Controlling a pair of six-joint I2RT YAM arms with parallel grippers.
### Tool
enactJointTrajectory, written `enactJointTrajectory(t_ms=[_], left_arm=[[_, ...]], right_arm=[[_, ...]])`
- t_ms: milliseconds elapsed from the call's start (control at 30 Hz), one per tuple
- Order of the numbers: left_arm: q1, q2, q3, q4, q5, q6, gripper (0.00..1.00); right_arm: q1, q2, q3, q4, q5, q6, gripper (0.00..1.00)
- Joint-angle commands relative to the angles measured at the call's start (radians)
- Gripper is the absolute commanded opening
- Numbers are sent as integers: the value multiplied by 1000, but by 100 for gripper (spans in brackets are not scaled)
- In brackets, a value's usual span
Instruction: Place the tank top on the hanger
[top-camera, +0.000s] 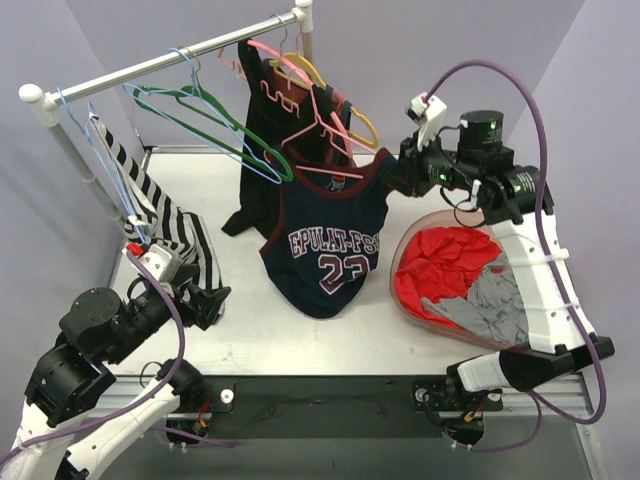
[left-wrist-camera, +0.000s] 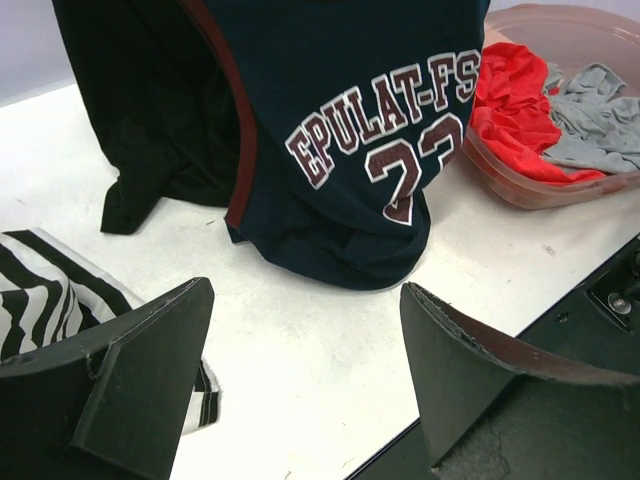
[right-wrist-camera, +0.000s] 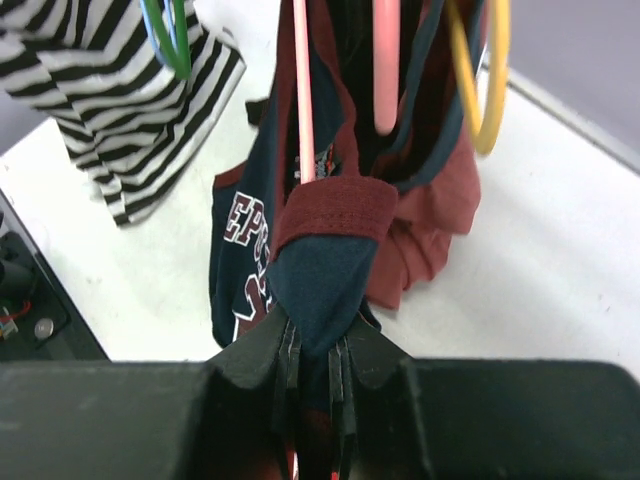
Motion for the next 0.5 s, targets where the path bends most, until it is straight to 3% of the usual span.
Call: enactJointTrajectory(t_ms=[0, 467], left_arm=[[3, -16, -9, 3, -30, -13, 86], [1, -14, -27, 23, -47, -15, 86]], right_arm=[[17, 61, 162, 114, 20, 64, 0], [103, 250, 452, 177, 66, 116, 0]])
